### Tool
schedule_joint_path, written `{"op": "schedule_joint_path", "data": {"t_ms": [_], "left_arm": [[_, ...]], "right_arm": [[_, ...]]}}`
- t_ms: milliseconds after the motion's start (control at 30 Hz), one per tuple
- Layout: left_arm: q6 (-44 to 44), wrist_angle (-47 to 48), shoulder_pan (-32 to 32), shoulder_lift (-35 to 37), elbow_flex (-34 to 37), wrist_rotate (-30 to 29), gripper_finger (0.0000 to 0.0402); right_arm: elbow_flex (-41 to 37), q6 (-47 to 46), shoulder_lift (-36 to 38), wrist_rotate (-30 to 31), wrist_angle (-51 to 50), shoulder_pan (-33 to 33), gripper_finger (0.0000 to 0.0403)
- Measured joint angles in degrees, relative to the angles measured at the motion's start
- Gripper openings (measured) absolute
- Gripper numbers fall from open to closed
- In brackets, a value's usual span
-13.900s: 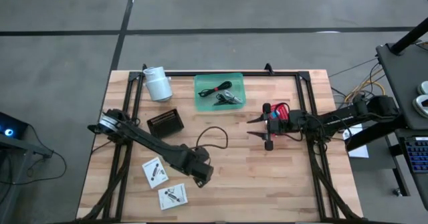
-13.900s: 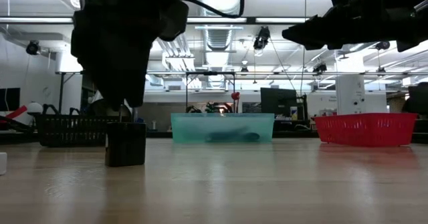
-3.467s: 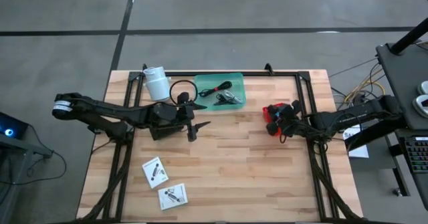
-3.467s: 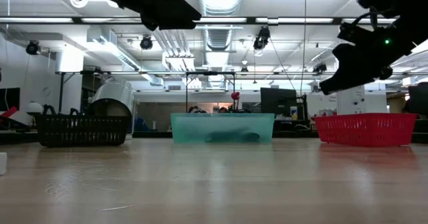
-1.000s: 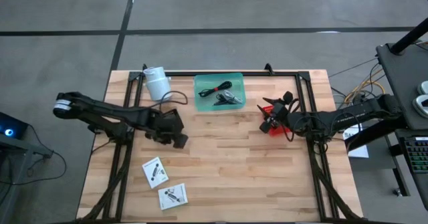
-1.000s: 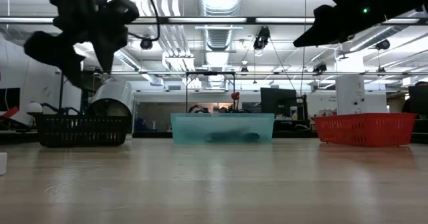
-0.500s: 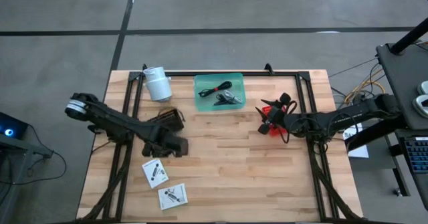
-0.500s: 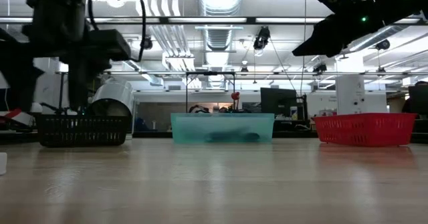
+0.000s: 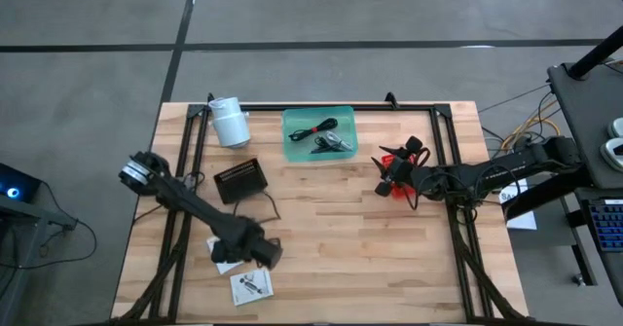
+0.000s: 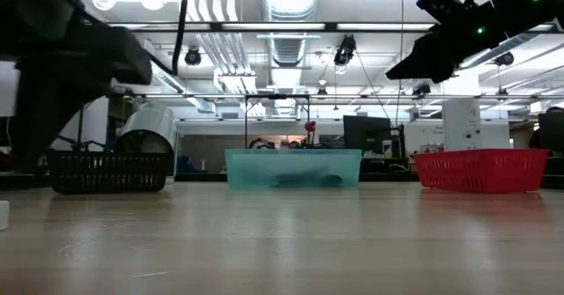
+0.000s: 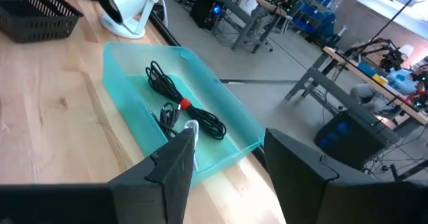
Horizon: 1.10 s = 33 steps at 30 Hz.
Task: Pick and place items into bin
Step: Put the top white card reader box into the black bin
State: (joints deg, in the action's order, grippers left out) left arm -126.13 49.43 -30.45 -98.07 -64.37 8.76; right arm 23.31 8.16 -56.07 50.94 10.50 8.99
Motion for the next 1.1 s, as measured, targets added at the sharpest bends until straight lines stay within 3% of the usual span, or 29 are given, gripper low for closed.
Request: {"op": "schedule_joint_path", "data": {"t_ms": [233,500,1100], "left_arm": [[-2.66,4.13,-1.39,-2.19,-0.95,-0.47,0.0267],[-7.92,5.63,-1.36,-0.10,-0.42,-8.37,0.0267],[-10.10,5.06,-1.94,-0.01,3.10,-5.21,0.0267]], "right_arm": [[0.00,-0.20,0.00,-0.17,0.02,0.00,0.0169],[0.00,-0.13,-0.02,-0.42,0.00,0.00,0.0169],[0.00,0.00,-0.02,-0.39,0.06,0.00,0.0169]]}}
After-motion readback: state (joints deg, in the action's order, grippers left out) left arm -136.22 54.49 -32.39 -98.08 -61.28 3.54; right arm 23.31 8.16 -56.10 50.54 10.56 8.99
